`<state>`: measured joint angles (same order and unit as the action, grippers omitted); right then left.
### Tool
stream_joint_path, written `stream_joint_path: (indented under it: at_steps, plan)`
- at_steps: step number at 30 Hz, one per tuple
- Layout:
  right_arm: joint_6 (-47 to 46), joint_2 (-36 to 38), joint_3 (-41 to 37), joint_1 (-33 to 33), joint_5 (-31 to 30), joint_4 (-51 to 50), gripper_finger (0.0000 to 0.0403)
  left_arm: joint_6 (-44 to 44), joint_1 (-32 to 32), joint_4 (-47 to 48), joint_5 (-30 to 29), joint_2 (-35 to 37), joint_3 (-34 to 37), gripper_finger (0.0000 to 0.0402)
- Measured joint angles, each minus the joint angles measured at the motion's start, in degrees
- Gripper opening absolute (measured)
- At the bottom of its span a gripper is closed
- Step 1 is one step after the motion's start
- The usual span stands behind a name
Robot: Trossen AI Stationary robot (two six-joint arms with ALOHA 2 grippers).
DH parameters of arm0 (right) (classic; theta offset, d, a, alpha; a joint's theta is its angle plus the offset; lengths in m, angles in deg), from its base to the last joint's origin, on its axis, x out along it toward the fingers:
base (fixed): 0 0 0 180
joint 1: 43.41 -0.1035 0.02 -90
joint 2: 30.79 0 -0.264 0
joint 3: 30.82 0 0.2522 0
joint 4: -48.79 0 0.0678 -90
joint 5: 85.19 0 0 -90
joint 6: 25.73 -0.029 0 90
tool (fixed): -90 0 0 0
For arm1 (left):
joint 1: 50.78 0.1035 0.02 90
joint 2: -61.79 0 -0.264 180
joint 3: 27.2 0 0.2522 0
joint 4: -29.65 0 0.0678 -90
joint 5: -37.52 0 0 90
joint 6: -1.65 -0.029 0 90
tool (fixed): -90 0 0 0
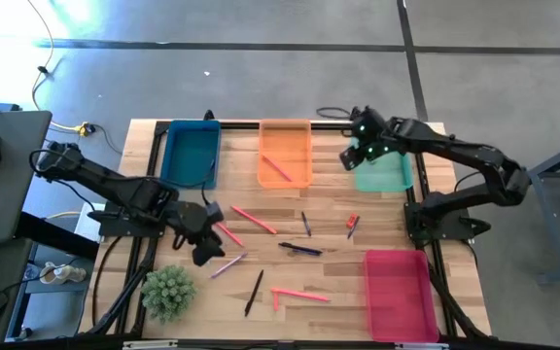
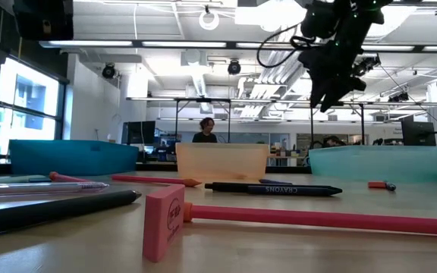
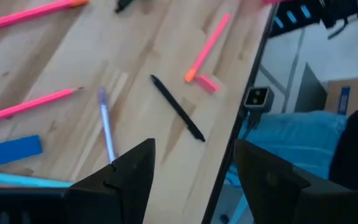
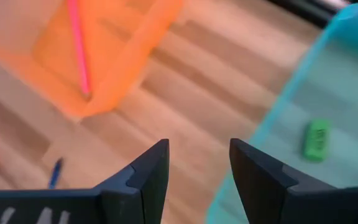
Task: Sort crayons/erasers/pens/pencils in bins
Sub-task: Put the purple pen into the pink bin
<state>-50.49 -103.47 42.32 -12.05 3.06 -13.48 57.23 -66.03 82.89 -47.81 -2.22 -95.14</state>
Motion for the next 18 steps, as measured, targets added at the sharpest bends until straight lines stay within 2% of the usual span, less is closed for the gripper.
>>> stream_joint_path:
  at_steps: [6,10,18]
  plan:
    - [-4.29,0.02,0.00,-8.25,-2.08,-0.17,0.0161,-2.23,-1.87,0.28,0.07,-5.82,-2.23,0.0209]
    - [-6.32,0.02,0.00,-11.45,-4.39,-0.44,0.0161,-1.39,-3.12,0.98,-1.50,-9.84,-2.68,0.0209]
    - [-5.14,0.02,0.00,-13.04,-4.66,-0.59,0.0161,8.11,-6.53,2.47,-8.76,-15.70,-2.73,0.0209]
